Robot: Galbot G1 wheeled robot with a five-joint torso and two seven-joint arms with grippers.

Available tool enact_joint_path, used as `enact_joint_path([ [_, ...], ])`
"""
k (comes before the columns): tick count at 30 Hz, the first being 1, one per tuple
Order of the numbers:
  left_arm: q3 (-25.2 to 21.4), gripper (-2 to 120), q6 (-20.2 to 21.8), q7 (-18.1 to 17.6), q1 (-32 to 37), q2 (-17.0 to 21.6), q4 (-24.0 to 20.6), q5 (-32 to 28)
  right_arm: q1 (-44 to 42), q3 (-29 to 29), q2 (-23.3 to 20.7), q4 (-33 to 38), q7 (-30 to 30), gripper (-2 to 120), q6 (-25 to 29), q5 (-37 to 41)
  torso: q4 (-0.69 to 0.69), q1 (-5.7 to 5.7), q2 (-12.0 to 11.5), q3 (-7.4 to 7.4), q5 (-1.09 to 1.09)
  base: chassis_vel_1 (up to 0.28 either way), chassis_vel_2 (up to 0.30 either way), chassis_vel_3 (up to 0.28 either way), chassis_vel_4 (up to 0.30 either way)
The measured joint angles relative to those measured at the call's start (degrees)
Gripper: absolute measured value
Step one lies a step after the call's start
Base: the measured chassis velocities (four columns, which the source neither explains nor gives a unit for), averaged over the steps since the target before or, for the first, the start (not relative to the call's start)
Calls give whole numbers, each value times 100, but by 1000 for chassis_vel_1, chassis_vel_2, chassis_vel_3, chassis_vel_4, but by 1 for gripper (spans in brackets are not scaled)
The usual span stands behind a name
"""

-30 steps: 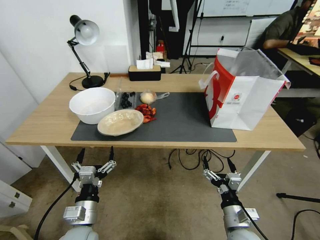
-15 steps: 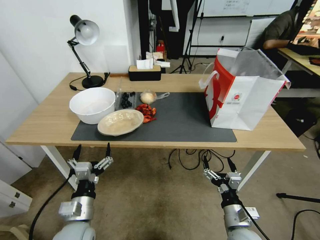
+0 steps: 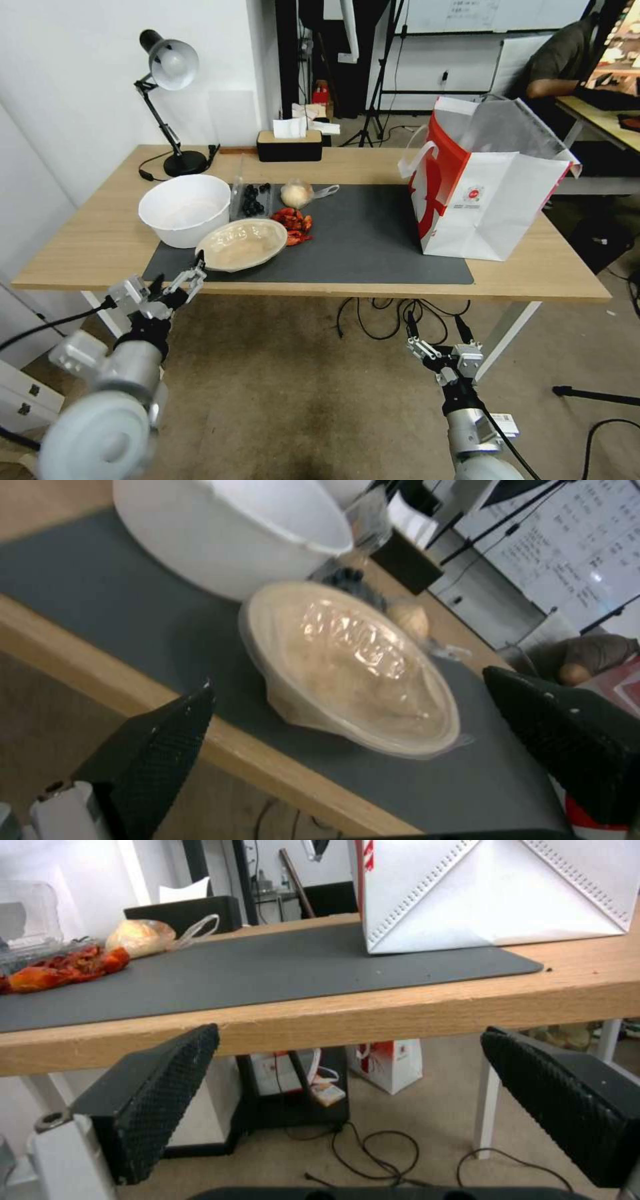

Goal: Pick up the trash from the table and place it into the takeout bag.

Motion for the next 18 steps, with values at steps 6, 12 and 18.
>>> enact_joint_path([
  [6, 55, 100, -11, -381, -753, 357, 658, -966, 1, 0, 0, 3, 0, 100, 0, 2, -1, 0, 0, 0, -1, 0, 0, 0, 0],
  [12, 110, 100, 136, -921, -1268, 434, 928, -1366, 2, 0, 0, 3, 0, 100, 0, 2, 0, 1, 0, 0, 1, 0, 0, 0, 0],
  [18, 137, 100, 343, -1491, -1396, 476, 1087, -1541, 2, 0, 0, 3, 0, 100, 0, 2, 0, 1, 0, 0, 0, 0, 0, 0, 0],
])
